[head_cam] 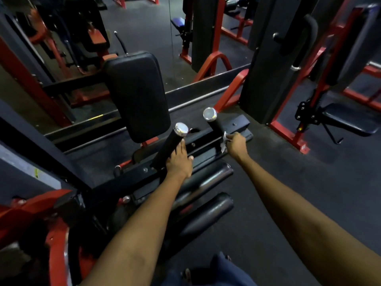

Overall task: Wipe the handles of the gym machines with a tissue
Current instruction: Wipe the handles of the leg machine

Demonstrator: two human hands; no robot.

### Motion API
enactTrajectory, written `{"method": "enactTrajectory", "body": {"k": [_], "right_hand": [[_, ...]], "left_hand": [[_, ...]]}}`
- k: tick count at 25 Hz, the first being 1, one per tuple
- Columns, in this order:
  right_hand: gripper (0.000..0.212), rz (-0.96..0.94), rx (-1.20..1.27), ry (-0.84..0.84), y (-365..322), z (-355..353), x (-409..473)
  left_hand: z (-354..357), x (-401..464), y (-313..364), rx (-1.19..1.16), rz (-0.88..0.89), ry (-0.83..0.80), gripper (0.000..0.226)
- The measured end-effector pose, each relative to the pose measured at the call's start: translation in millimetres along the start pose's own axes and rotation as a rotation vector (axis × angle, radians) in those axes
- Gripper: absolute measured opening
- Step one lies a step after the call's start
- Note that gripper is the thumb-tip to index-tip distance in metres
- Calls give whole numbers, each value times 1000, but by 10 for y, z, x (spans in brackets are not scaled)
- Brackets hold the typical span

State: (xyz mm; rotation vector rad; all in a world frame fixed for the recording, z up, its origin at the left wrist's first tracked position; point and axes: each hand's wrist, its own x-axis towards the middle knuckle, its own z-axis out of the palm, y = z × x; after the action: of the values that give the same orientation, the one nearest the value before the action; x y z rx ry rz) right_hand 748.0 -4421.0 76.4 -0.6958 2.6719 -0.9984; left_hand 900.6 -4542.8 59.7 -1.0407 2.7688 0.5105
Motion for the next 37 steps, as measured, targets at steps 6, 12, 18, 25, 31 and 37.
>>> {"method": "enactTrajectory", "body": {"k": [6, 12, 18, 25, 31, 37], "right_hand": [[24, 48, 161, 55, 249, -325, -713], [24, -192, 83, 234, 420, -951, -943], [22, -213, 108, 378, 1080, -1686, -876], [23, -268, 81, 312, 1764, -2294, -176], [24, -321, 84, 158, 2064, -2415, 913], [22, -480, -57, -36, 1947, -2392, 2364]], "left_hand": [[392, -374, -108, 138, 98, 259, 67], [-11, -647, 732, -153, 152, 330, 46], [97, -856, 1876, -205, 233, 366, 43], [211, -403, 2985, -184, 253, 420, 44], [321, 405, 3479, -163, 171, 472, 45], [163, 1582, 3780, -206, -17, 492, 49]]}}
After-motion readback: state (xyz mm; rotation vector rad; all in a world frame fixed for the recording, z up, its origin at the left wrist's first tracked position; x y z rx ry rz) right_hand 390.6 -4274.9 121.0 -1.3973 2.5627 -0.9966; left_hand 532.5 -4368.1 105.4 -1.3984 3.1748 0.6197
